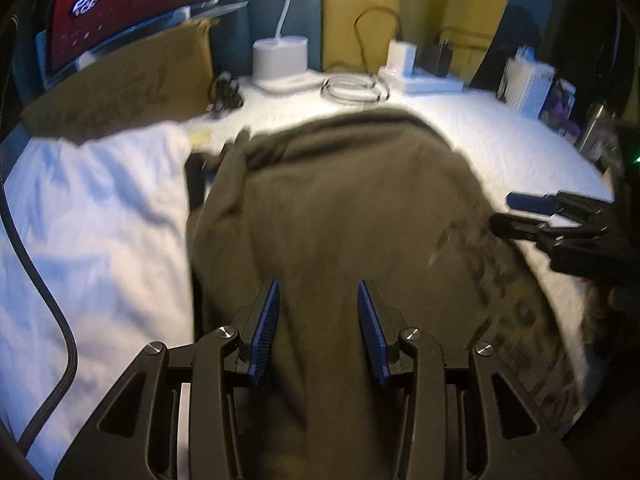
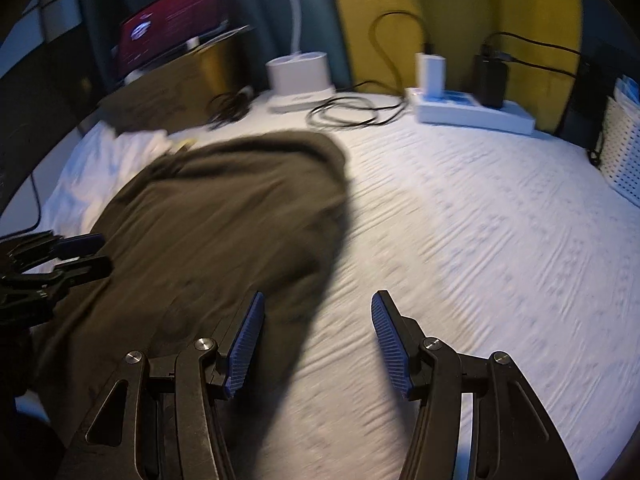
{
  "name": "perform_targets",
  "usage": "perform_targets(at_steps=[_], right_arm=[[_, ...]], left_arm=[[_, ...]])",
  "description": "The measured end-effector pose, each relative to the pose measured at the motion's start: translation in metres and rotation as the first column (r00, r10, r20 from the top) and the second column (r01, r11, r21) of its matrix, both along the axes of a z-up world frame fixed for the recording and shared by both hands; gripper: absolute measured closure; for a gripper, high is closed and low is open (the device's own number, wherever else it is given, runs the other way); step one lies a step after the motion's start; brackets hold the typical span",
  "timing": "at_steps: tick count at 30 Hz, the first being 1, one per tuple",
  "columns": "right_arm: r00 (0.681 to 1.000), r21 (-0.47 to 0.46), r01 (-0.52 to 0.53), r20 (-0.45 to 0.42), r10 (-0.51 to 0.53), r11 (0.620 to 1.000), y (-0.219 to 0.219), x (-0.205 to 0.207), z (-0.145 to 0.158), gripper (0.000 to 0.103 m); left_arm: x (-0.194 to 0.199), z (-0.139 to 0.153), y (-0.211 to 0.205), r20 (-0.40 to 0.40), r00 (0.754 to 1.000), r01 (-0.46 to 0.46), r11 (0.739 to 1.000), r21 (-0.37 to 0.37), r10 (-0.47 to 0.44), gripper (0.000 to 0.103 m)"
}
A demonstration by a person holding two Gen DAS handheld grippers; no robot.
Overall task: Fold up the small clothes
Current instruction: 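Press the folded shirt flat with the left gripper and release it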
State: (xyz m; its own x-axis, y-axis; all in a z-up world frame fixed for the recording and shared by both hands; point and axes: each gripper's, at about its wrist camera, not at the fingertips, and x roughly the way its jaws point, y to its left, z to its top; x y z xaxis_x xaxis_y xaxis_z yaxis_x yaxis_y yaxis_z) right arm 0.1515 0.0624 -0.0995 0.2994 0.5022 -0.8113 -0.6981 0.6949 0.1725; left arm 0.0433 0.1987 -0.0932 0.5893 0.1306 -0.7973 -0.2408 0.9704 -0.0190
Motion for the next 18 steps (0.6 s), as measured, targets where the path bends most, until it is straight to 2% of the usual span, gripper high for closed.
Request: perform_targets(at_steps=[4,8,11,14,18], right_arm=[[1.0,-0.014,-0.029,-0.004,0.029,0.999,0.002,-0.016,-0.004,0.045],[1.0,-0.016,-0.028,-0.003,0.028,0.999,-0.005,-0.021,-0.003,0.045],[1.0,-0.015,-0.017,0.001,0.017,1.0,-0.013,-0.023,0.0,0.045],[1.0,-0.011,-0.001,0.004,0.001,1.0,-0.026,-0.025,0.002,0.045],[1.0,-0.008,0.028,0.009,-0.028,1.0,-0.044,-0.027,0.005,0.045]], left_arm=[[-0.018,-0.007,0.0,-0.015,1.0,-0.007,0.999,0.04,0.008,0.062],[-0.027,-0.005,0.001,-0.027,0.999,-0.028,0.998,0.047,0.03,0.062],[-0.031,0.001,-0.003,-0.011,1.0,-0.027,0.999,0.041,0.028,0.062],[-0.031,0.008,-0.01,0.018,1.0,-0.007,1.0,-0.001,0.007,0.062],[-0.023,0.015,-0.027,0.038,0.999,0.02,1.0,-0.007,-0.02,0.062]])
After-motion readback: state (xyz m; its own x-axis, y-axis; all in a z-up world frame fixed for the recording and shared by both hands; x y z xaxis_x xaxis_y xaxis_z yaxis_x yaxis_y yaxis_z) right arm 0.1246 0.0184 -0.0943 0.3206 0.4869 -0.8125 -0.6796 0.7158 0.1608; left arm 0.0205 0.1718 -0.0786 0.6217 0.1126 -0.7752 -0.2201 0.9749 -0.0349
